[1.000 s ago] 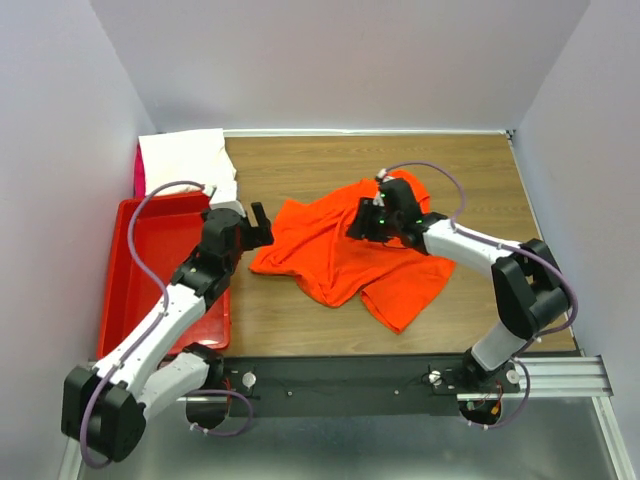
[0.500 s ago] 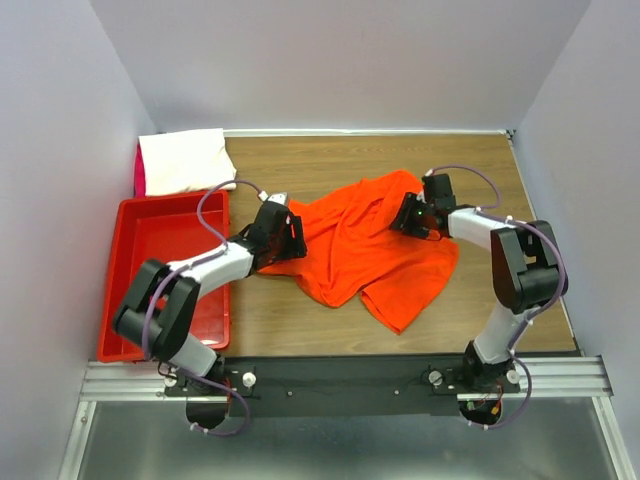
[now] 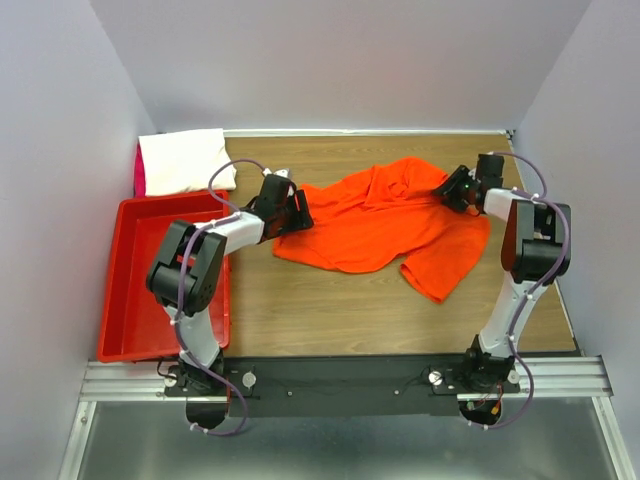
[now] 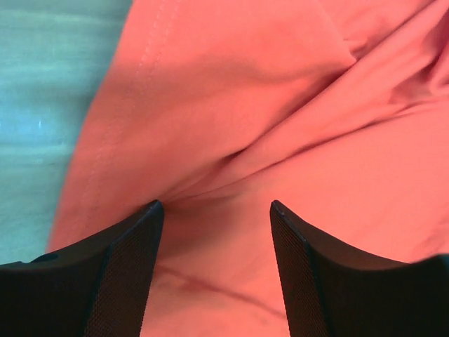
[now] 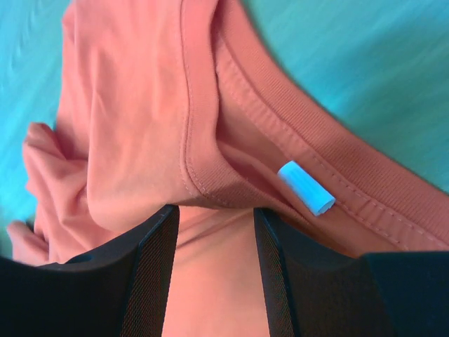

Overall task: Fold and stack the t-shirts
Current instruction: Flatten the tshirt out

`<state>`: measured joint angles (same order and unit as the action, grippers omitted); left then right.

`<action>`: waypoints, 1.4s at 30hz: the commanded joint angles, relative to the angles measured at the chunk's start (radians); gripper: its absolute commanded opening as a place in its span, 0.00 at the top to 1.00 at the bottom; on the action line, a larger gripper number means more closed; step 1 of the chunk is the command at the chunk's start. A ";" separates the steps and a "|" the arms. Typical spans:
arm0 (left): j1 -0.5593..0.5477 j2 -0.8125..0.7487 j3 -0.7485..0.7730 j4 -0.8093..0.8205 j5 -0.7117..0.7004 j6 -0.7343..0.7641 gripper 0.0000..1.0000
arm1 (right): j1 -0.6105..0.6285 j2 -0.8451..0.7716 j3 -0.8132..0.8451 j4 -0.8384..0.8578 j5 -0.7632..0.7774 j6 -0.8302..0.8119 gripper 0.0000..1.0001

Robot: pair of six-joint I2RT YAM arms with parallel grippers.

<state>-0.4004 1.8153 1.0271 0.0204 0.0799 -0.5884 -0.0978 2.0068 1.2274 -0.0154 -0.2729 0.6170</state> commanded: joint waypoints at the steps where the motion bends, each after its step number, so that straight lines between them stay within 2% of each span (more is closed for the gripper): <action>1: 0.008 0.006 0.056 -0.042 0.020 0.018 0.26 | -0.036 0.081 0.059 -0.080 -0.004 -0.052 0.44; 3: 0.006 -0.045 0.041 -0.045 0.008 0.019 0.23 | -0.033 0.043 0.069 -0.078 -0.079 -0.075 0.43; 10: -0.005 -0.290 -0.085 -0.071 -0.118 0.018 0.18 | 0.050 -0.185 -0.060 -0.089 -0.140 -0.169 0.43; 15: -0.006 -0.572 -0.165 -0.154 -0.259 0.028 0.13 | 0.239 -0.253 -0.095 -0.087 -0.256 -0.240 0.47; 19: -0.005 -0.784 -0.208 -0.220 -0.446 0.100 0.06 | 0.386 -0.204 -0.059 -0.075 -0.343 -0.246 0.54; 22: -0.005 -0.934 -0.226 -0.255 -0.529 0.148 0.04 | 0.480 -0.131 -0.023 -0.046 -0.367 -0.220 0.57; 29: -0.003 -1.255 -0.373 -0.169 -0.591 0.231 0.03 | 0.625 0.041 0.066 0.000 -0.388 -0.189 0.59; 34: -0.003 -1.334 -0.447 -0.103 -0.585 0.240 0.04 | 0.653 0.112 0.125 0.003 -0.400 -0.181 0.59; 42: -0.003 -1.263 -0.430 -0.105 -0.572 0.262 0.04 | 0.667 0.185 0.188 0.003 -0.410 -0.168 0.59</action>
<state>-0.4015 0.5327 0.5808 -0.1051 -0.4713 -0.3466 0.5579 2.1559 1.3808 -0.0280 -0.6537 0.4370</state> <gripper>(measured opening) 0.965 0.410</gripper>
